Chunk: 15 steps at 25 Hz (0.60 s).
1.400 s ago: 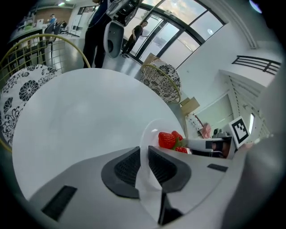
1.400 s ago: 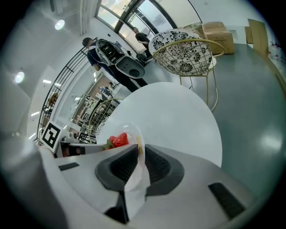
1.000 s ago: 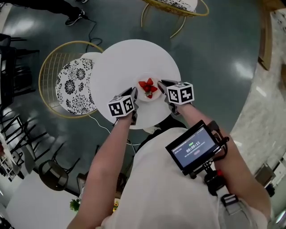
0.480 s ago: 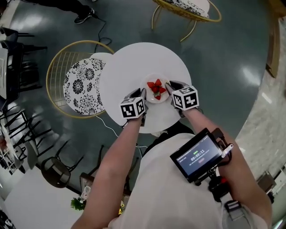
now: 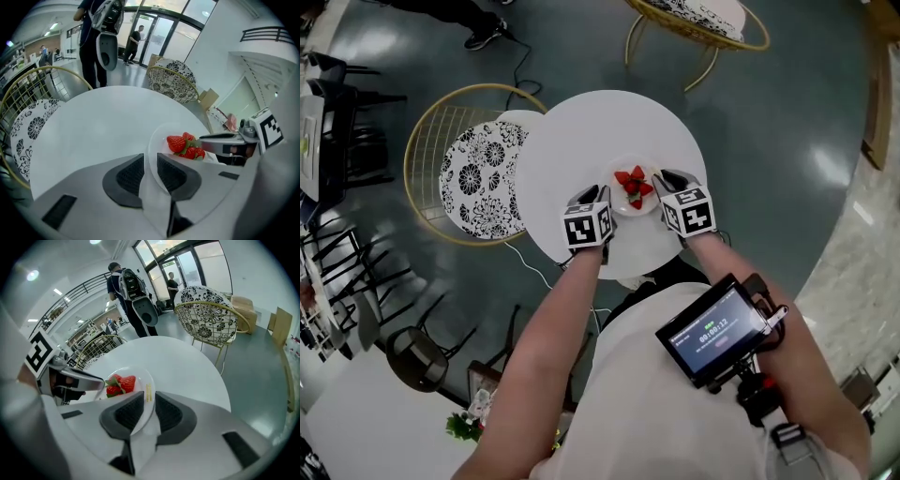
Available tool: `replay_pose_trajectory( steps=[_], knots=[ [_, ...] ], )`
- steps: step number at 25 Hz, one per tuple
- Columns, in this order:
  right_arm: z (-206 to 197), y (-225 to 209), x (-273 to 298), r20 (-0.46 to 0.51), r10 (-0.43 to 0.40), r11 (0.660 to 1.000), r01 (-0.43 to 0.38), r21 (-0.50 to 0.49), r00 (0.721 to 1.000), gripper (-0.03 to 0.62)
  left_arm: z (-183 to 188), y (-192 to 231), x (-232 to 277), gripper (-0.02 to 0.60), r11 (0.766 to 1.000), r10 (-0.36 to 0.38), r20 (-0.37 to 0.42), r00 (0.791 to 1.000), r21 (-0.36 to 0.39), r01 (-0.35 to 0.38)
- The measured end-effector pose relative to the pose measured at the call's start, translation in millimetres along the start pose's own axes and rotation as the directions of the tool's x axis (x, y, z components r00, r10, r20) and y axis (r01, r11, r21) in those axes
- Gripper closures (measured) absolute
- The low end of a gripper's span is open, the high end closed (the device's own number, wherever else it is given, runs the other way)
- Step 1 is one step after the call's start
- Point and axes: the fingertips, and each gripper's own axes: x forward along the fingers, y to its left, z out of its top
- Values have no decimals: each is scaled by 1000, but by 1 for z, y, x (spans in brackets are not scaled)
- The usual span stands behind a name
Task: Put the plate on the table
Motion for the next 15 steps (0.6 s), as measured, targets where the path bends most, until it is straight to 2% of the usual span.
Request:
replay_pose_trajectory(
  steps=[5,11,15],
  knots=[
    [-3,-7,-3,25,-18,999,17,32,1000,537,-7,13,-15,515,1000,10,26,1000,-24,-10],
    [-4,-9,-28,63,-43,996,38,76,997,537,-22,2,-53,515,998,-50,100,994,-29,53],
    [-14,6,-47,66,-35,998,31,62,997,539,-45,3,-78,517,997,-62,128,990,-28,66]
  ],
)
